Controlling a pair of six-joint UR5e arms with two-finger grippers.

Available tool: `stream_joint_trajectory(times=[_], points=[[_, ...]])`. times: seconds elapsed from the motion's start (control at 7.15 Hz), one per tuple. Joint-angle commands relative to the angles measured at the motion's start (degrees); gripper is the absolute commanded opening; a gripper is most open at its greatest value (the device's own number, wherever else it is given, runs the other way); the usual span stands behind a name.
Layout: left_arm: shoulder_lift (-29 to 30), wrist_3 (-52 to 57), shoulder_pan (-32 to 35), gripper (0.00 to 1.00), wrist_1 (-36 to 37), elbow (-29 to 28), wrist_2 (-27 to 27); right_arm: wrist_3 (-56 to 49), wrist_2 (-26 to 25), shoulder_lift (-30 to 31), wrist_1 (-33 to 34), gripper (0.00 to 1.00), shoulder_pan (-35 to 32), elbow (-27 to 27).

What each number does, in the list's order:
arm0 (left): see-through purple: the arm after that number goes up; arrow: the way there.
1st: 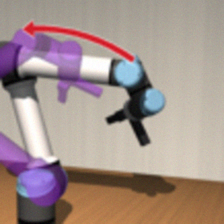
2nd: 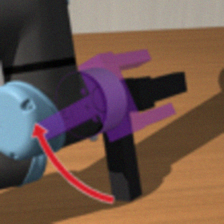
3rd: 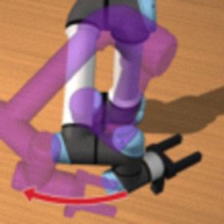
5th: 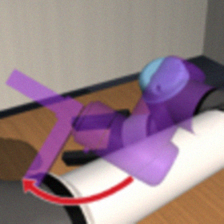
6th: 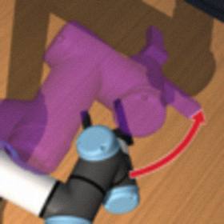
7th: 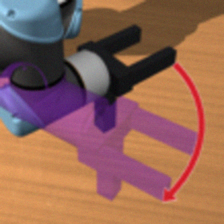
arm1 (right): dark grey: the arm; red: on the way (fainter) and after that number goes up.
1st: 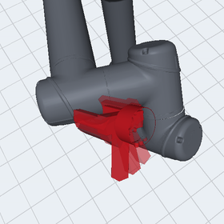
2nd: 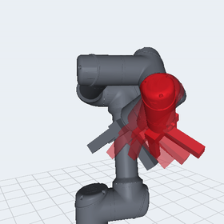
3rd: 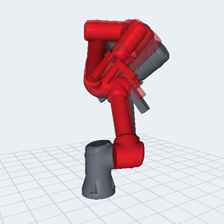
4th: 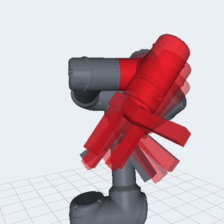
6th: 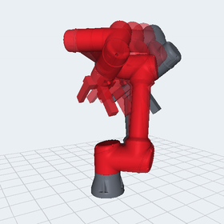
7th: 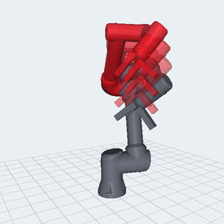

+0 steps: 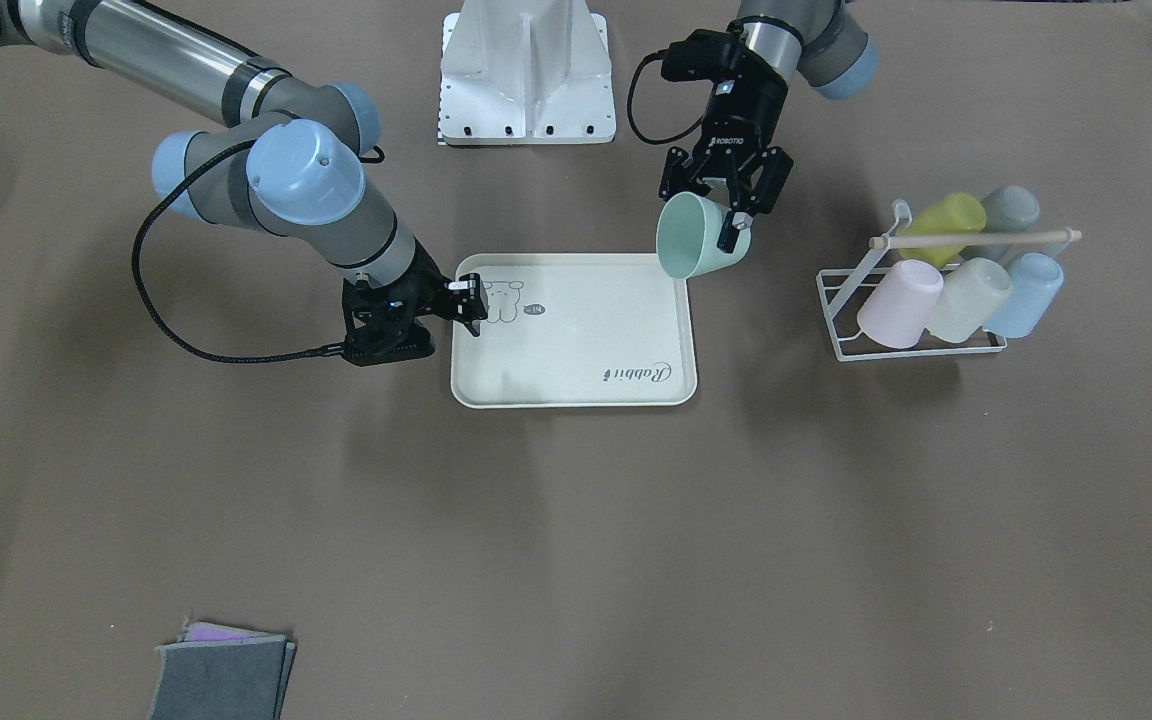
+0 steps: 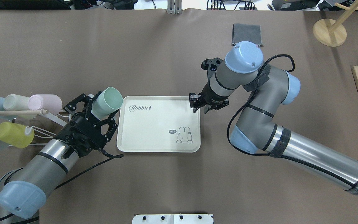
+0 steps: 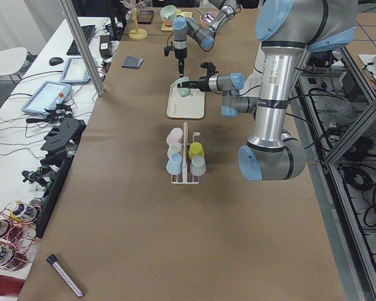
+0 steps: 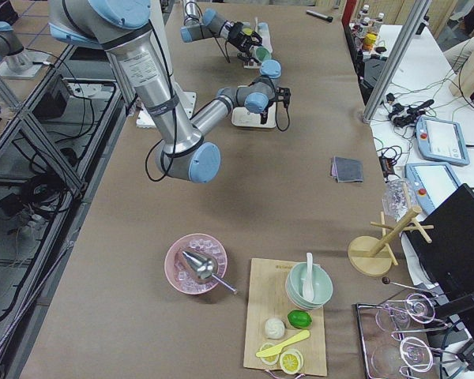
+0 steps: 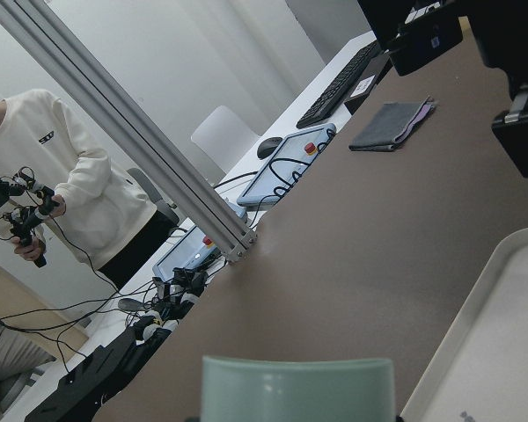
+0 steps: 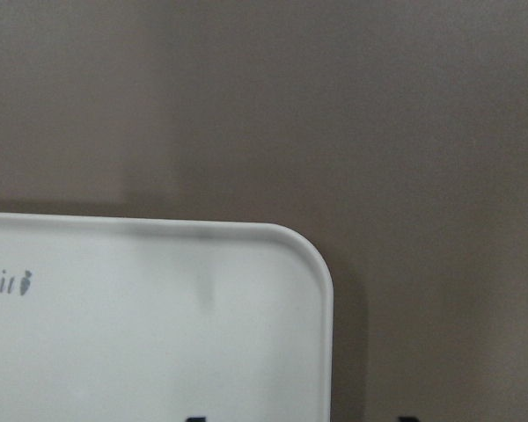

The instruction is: Pick up and place green cup on tray

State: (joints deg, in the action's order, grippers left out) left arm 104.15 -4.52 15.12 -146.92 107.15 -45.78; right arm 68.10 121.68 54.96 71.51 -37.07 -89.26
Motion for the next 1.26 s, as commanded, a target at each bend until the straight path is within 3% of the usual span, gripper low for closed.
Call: stream_joint_trajectory(times=[0.0, 0.14, 0.42, 0.7, 0.98, 1.12], points=[[8.9, -6.3, 2.7, 0.00, -1.3, -10.3, -4.1, -1.6, 0.6, 4.7, 0.7, 0.99, -2.6, -5.5], [13.1, -6.6, 3.9, 0.00, -6.7, -16.8, -6.4, -4.1, 0.8, 7.9, 2.2, 0.99, -4.6, -8.0], [16.0, -14.2, 4.6, 0.00, -14.5, -22.0, -13.7, -13.1, 1.0, 9.5, 10.8, 0.99, -8.4, -11.6], [15.4, -14.6, 4.5, 0.00, -24.2, -24.3, -18.8, -22.4, 1.3, 13.7, 18.9, 1.00, -12.7, -18.6], [15.6, -14.5, 3.6, 0.00, -36.5, -31.1, -20.5, -32.2, 6.5, 21.1, 24.2, 1.00, -19.2, -26.9], [15.7, -13.9, 3.4, 0.00, -41.5, -34.3, -20.5, -36.4, 9.9, 24.1, 24.1, 1.00, -23.3, -27.5]])
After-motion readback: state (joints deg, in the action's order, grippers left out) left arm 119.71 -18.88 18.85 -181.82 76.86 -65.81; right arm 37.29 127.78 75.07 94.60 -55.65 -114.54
